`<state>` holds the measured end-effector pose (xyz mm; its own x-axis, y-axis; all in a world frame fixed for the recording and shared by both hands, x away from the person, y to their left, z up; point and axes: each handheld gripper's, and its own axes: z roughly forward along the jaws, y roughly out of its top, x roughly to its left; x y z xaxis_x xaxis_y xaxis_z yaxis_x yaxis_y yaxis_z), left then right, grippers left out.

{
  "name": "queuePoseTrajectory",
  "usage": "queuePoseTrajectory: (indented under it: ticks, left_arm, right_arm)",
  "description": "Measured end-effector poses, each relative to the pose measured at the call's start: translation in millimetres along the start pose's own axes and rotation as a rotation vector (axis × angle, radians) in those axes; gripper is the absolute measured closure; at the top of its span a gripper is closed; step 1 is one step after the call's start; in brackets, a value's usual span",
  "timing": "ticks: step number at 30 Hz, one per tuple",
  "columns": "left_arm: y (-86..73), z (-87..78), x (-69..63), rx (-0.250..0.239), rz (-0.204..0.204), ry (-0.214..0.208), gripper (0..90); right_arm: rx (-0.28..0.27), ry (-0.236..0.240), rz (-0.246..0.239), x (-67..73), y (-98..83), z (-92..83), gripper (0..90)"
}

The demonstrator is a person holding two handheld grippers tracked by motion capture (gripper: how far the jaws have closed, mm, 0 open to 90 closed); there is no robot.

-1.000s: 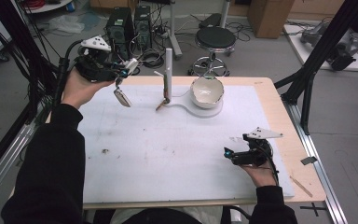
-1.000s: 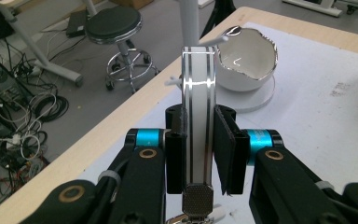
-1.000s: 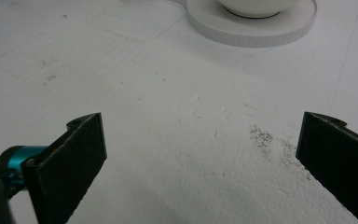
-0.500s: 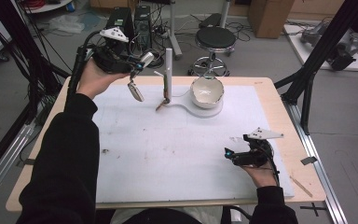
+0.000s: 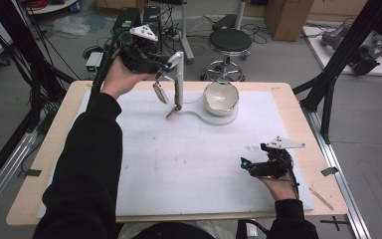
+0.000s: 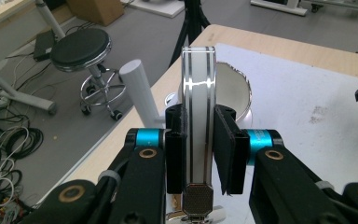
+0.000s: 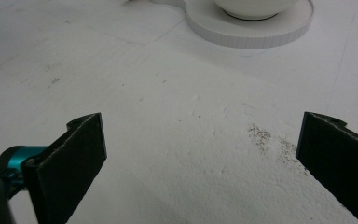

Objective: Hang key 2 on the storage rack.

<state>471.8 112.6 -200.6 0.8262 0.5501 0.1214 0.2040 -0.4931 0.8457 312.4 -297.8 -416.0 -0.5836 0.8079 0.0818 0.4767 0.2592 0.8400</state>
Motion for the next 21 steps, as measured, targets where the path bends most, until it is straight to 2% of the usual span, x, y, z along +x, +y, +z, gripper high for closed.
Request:
queuePoseTrajectory:
  ticks: [3,5,10,15,17,21]
  left_arm:
    - [5.6,5.2,2.5,0.014,0.004,-0.022,75.3]
    - [8.5,9.2,4.2,0.013,0.004,-0.017,75.3]
    - [12.1,21.7,6.0,0.007,-0.002,-0.034,75.3]
    - [20.6,34.0,5.4,0.009,0.039,-0.031,75.3]
    - [26.2,36.3,5.2,-0.007,0.032,-0.039,75.3]
    - [32.2,42.3,-2.2,-0.033,0.062,-0.039,75.3]
  right_arm:
    - [-0.003,0.000,0.005,-0.9,-0.7,-0.8,0.6]
    - [-0.006,-0.004,-0.001,-1.9,-1.2,-0.8,0.7]
    - [-0.001,-0.010,0.013,-2.3,-1.7,-1.9,0.6]
    - [0.003,-0.016,0.009,-2.3,-2.5,-2.3,0.6]
    - [0.003,-0.016,0.007,-2.3,-2.7,-2.6,0.6]
    - [0.001,-0.018,0.011,-3.3,-3.4,-3.7,0.6]
